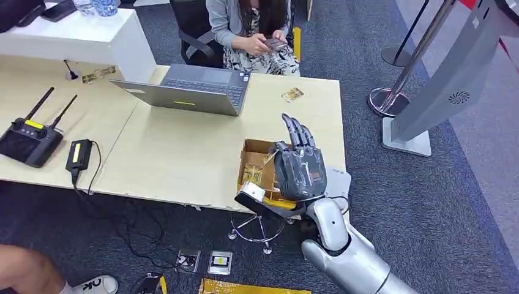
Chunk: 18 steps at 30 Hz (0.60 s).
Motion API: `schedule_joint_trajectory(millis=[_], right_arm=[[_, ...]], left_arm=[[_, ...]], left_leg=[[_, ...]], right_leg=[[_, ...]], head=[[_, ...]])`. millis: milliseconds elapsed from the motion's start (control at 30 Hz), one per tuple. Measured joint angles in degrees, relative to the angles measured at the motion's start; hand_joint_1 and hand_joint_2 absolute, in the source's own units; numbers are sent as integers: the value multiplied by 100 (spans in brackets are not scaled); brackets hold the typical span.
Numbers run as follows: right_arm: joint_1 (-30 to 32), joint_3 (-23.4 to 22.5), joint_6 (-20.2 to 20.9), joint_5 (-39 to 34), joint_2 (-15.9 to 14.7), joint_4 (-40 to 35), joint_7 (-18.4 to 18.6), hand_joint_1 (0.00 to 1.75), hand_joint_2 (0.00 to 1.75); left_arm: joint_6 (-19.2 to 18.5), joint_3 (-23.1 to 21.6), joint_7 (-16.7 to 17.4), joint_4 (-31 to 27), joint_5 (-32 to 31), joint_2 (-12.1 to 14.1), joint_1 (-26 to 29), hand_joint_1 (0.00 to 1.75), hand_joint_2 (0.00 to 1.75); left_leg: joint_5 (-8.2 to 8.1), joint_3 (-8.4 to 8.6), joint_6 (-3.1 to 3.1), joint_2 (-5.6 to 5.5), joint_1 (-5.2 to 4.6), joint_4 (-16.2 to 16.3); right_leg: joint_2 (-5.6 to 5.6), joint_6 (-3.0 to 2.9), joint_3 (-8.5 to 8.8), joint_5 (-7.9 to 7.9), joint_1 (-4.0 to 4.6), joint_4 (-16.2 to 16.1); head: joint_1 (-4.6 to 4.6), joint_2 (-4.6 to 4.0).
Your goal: Pass the card to the sensor for recognition and then transmit it.
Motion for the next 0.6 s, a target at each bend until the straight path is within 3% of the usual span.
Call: schedule_joint_trajectory(millis=[100,333,600], right_arm=[[-7,-2,-57,-121,2,-9,-68,175,175],[-409,-98,116,-1227,153,142,-354,175,175],[-1142,-155,90,-1195,468,757,-533,175,175]], left_arm=[[0,0,0,0,2,0,0,0,0],[-2,-4,31,0,-15,0,-2,0,0],[-22,-31,101,0,-129,-48,-87,0,0]], left_leg=[[0,0,0,0,0,0],[1,-1,0,0,0,0],[1,-1,0,0,0,0]], right_leg=[[0,0,1,0,0,0],[1,0,0,1,0,1],[0,0,0,0,0,2]], head=[[0,0],[0,0],[2,0]])
